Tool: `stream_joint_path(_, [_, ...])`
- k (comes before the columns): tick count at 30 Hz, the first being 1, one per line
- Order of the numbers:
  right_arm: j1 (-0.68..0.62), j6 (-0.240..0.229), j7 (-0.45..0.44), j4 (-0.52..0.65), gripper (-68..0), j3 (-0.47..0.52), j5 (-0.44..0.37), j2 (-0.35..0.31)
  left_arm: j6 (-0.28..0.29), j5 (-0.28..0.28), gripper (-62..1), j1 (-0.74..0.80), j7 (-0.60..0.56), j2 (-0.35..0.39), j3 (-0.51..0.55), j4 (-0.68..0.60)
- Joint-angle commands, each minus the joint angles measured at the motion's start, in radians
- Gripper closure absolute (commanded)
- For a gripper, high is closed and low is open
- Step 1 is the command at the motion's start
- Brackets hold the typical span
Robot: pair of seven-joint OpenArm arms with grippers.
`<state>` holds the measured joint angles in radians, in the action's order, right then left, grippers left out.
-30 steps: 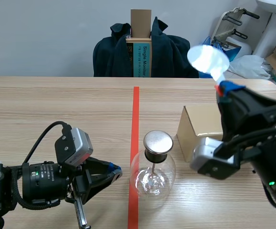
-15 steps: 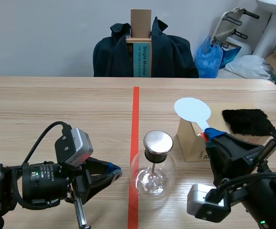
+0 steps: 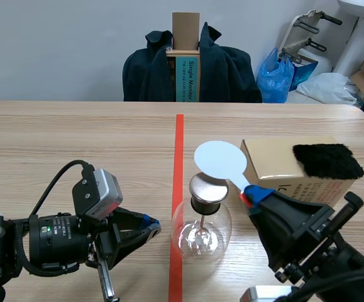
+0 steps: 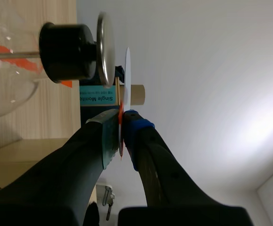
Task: Do the electroscope experiment.
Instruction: 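Move the plate toward and away from the electroscope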
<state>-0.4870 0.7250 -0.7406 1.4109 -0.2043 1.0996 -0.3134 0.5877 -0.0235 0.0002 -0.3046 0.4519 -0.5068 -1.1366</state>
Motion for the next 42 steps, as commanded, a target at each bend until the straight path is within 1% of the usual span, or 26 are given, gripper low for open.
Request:
stream_joint_path(1, [0.001,0.016,-0.018,0.026,-1.0,0.009,-0.01,-0.016,0.001,-0.008,-2.7,-0.003,-0.013,-0.003,0.002,-0.021])
stream_joint_path(6, [-0.001,0.015,-0.09,0.026,-1.0,0.009,-0.007,-0.016,0.001,-0.008,-2.7,-0.003,-0.013,-0.003,0.002,-0.021])
stream_joint_path(9, [-0.001,0.015,-0.119,0.026,-1.0,0.009,-0.007,-0.016,0.001,-0.008,-2.7,-0.003,-0.013,-0.003,0.002,-0.021])
stream_joint_path(15, [-0.001,0.015,-0.146,0.026,-1.0,0.009,-0.007,-0.016,0.001,-0.008,-2.7,-0.003,-0.013,-0.003,0.002,-0.021])
stream_joint_path(22, [-0.001,0.015,-0.137,0.026,-1.0,0.009,-0.007,-0.016,0.001,-0.008,-2.7,-0.003,-0.013,-0.003,0.002,-0.021])
stream_joint_path(25, [-0.001,0.015,-0.102,0.029,-1.0,0.009,-0.008,-0.016,0.001,-0.008,-2.7,-0.003,-0.013,-0.003,0.002,-0.021])
stream_joint_path(27, [-0.001,0.015,-0.063,0.032,-1.0,0.009,-0.008,-0.016,0.001,-0.008,-2.7,-0.003,-0.013,-0.003,0.002,-0.021])
stream_joint_path(34, [-0.016,0.015,0.124,0.056,-1.0,0.011,-0.011,-0.016,0.001,-0.008,-2.7,-0.003,-0.013,-0.003,0.002,-0.021])
stream_joint_path(36, [-0.03,0.015,0.165,0.067,-1.0,0.019,-0.011,-0.016,0.001,-0.008,-2.7,-0.003,-0.013,-0.003,0.002,-0.021])
stream_joint_path(42, [-0.074,0.015,0.21,0.103,-1.0,0.059,-0.011,-0.016,0.001,-0.008,-2.7,-0.003,-0.013,-0.003,0.002,-0.021])
